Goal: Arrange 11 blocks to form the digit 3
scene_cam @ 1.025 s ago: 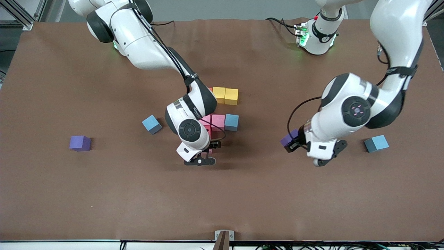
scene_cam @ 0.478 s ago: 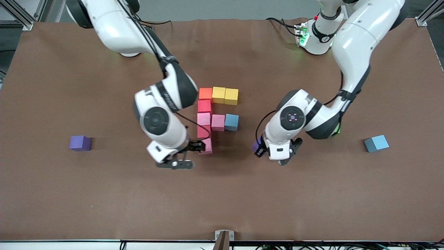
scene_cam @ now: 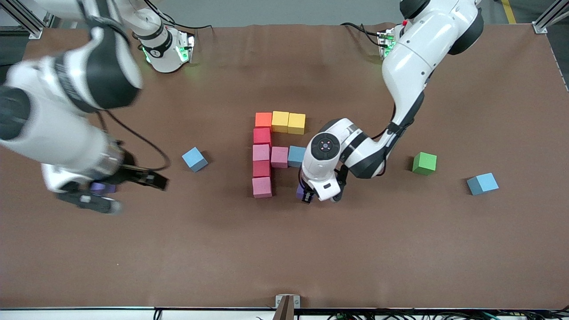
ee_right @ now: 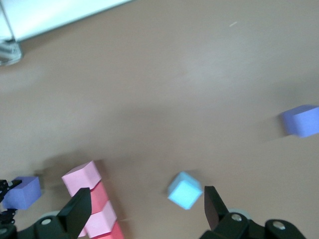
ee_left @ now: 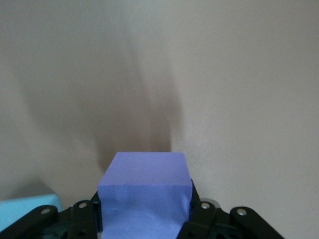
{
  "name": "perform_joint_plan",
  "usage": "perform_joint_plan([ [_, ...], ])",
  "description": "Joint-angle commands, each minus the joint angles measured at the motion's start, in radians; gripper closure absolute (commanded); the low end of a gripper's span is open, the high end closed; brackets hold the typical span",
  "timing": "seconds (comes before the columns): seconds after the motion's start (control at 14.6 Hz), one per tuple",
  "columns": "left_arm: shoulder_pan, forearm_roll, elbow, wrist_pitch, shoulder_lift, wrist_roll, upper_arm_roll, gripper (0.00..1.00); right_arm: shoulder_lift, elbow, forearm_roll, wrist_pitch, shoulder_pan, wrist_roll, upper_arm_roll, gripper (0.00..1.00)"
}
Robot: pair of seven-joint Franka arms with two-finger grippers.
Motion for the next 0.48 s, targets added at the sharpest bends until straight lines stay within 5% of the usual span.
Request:
perform_joint_plan([
  [0.0, -0.035, 0.007, 0.056, 0.020, 0.041, -0.092, 0.015, 0.99, -0.142, -0.127, -0.013, 0.012, -0.092, -0.179, 0.021, 0.00],
  [0.14, -0.069, 0.007, 0.109, 0.020, 0.078, -0.155, 0.022, 0.99, -0.199, -0.164, -0.037, 0.012, -0.155, -0.220, 0.039, 0.00],
  [0.27, -0.085, 0.006, 0.137, 0.020, 0.097, -0.187, 0.022, 0.99, -0.245, -0.184, -0.090, 0.012, -0.279, -0.298, 0.157, 0.00],
  [0.41, -0.089, -0.029, 0.174, 0.020, 0.115, -0.212, 0.022, 0.99, -0.294, -0.223, -0.107, 0.012, -0.323, -0.306, 0.197, 0.00],
])
